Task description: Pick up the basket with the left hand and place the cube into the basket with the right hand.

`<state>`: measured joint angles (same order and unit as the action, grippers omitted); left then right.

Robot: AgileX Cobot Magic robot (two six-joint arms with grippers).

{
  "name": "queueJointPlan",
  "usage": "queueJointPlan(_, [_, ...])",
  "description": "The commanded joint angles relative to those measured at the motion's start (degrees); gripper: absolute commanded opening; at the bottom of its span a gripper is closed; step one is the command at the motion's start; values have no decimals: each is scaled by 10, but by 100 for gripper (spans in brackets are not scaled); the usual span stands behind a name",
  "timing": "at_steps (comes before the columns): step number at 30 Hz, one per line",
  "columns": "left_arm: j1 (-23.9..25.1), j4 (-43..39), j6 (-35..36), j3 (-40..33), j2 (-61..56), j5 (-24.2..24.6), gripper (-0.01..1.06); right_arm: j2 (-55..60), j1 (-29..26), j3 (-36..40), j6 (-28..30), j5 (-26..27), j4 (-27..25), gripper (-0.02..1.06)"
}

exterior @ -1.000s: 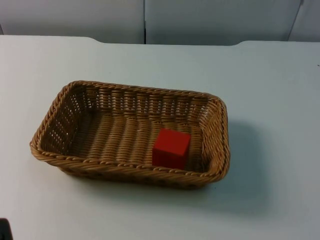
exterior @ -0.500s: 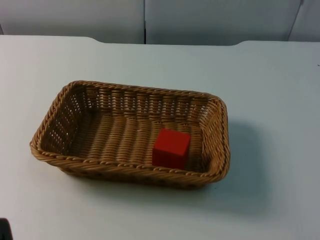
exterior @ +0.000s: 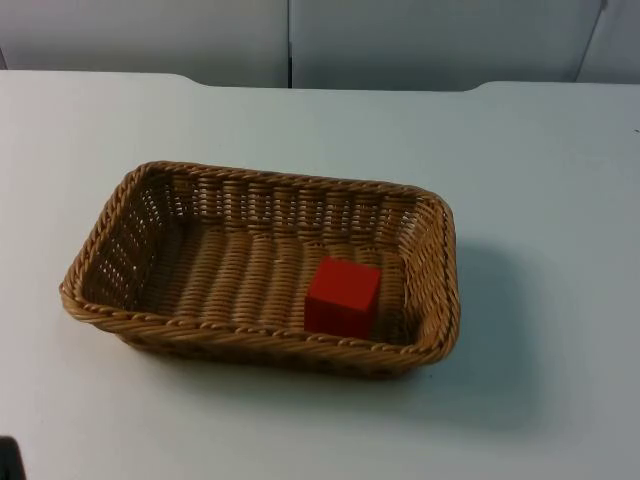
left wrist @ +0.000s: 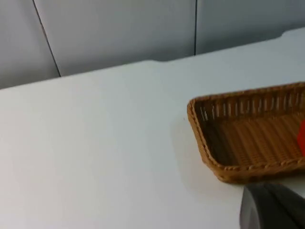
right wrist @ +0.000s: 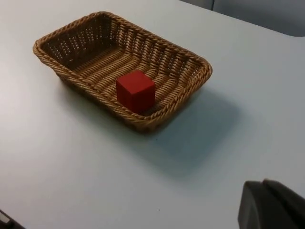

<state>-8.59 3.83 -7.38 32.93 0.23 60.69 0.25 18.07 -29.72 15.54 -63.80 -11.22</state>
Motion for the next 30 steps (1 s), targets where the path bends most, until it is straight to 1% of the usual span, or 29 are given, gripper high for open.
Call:
queueJointPlan(1, [-5,9,6,-33,-2,11,0,-3,-2,2,-1,7,-2,0])
queueJointPlan(17, [-5,7,10,-34,-2,12,0,-3,-8,2,-1,8,-11,0])
queueJointPlan(19, [-5,7,10,-34,-2,12,0,-3,-38,2,-1,8,-12,0])
queueJointPlan(20, [-5,7,10,-34,-2,12,0,-3,-38,2,-1,8,-12,0])
queueJointPlan(23, [-5,7,10,-34,-2,12,0,-3,-98,2,-1,8,-12,0])
queueJointPlan(24, [-5,7,10,-34,-2,12,0,-3,-113,2,-1,8,-12,0])
queueJointPlan(25, [-5,7,10,-34,-2,12,0,-3,-113,2,-1,8,-12,0])
queueJointPlan(29, [-5,7,10,-34,-2,12,0,-3,-184,2,-1,8,-12,0])
queueJointPlan(30, [-5,7,10,-34,-2,12,0,-3,-184,2,-1,8,-12,0])
